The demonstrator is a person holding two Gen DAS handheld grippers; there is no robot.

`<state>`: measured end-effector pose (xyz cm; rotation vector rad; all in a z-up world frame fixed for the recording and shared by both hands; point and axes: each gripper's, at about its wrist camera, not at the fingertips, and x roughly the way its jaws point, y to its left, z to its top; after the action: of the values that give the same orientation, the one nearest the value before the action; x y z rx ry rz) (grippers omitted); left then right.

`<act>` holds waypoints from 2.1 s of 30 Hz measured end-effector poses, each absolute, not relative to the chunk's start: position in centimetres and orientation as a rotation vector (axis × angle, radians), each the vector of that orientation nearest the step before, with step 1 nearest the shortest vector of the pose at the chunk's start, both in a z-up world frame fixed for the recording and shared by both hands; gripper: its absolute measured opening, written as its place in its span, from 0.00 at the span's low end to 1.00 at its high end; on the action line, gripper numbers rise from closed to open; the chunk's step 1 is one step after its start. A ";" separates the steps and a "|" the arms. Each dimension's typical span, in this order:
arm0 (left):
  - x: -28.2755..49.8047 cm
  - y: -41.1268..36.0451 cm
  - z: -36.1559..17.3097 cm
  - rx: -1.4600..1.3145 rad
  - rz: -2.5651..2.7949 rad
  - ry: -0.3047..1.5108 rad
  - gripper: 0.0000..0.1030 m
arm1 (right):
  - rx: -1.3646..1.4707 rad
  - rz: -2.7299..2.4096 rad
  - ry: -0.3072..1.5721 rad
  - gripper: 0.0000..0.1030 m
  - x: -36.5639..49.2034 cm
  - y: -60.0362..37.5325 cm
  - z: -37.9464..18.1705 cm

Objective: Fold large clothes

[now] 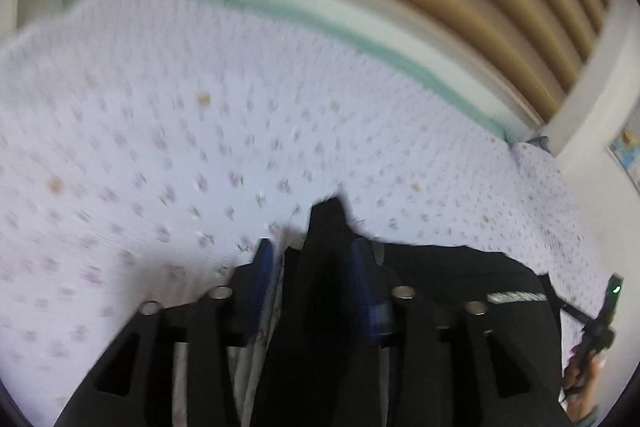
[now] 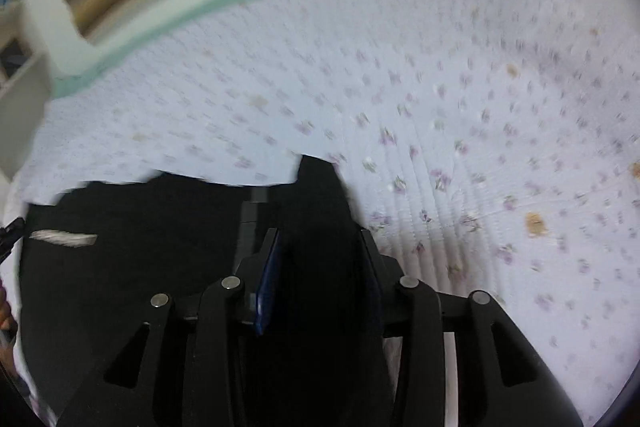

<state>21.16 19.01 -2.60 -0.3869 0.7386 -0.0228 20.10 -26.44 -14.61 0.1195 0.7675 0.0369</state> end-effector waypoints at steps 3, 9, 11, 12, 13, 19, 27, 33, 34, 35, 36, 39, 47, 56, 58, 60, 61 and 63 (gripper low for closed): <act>17.4 16.0 1.2 -0.308 -0.125 0.711 0.50 | 0.141 0.117 0.684 0.52 15.3 -25.0 -10.9; 11.8 10.6 1.4 -0.266 -0.216 0.789 0.61 | 0.193 0.272 0.778 0.54 9.7 -20.2 -9.2; 11.0 8.7 -0.9 -0.297 -0.280 0.849 0.61 | 0.181 0.308 0.824 0.63 8.8 -18.6 -10.3; 10.8 7.8 -2.1 -0.292 -0.295 0.872 0.61 | 0.148 0.295 0.837 0.69 8.4 -17.7 -11.0; 10.6 7.2 -3.2 -0.287 -0.304 0.889 0.61 | 0.092 0.264 0.846 0.69 8.1 -16.6 -12.0; 11.4 5.7 -10.1 -0.238 -0.230 0.948 0.61 | -0.151 0.156 0.906 0.69 8.5 -12.9 -18.6; 11.6 4.4 -5.3 -0.212 -0.269 0.902 0.61 | -0.108 0.206 0.883 0.70 8.2 -13.3 -16.0; 18.0 4.4 -2.7 -0.317 -0.224 0.892 0.62 | -0.011 0.231 0.793 0.70 12.0 -12.4 -11.8; 19.2 4.5 -3.4 -0.327 -0.205 0.916 0.62 | 0.014 0.231 0.814 0.70 13.3 -12.5 -12.2; 20.5 4.8 -4.3 -0.333 -0.180 0.949 0.62 | 0.036 0.219 0.841 0.70 14.5 -12.7 -12.9; 22.0 5.0 -6.0 -0.340 -0.147 1.003 0.62 | 0.041 0.188 0.886 0.69 15.9 -12.8 -14.2; 23.1 6.3 -9.1 -0.408 -0.145 1.017 0.67 | 0.039 0.167 0.938 0.71 18.0 -13.8 -17.2; 22.1 6.3 -9.4 -0.380 -0.165 0.966 0.67 | 0.006 0.168 0.905 0.72 17.4 -13.7 -18.2; 13.7 10.6 -3.8 -0.271 -0.166 0.812 0.67 | 0.218 0.269 0.806 0.83 11.0 -18.4 -15.0; 12.5 12.8 -2.9 -0.287 -0.150 0.794 0.68 | 0.246 0.246 0.769 0.87 8.7 -20.8 -14.2; 11.7 15.2 -2.6 -0.332 -0.129 0.798 0.70 | 0.272 0.200 0.747 0.89 6.8 -23.4 -13.9; 11.4 16.5 -2.7 -0.368 -0.122 0.804 0.72 | 0.283 0.180 0.747 0.89 6.4 -24.6 -13.9; 10.6 19.1 -3.3 -0.439 -0.107 0.814 0.73 | 0.313 0.145 0.761 0.90 5.9 -26.9 -14.1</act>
<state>10.58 19.09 -3.27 -0.4386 0.8136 -0.1071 5.94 -26.90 -14.12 0.3126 0.7614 0.1448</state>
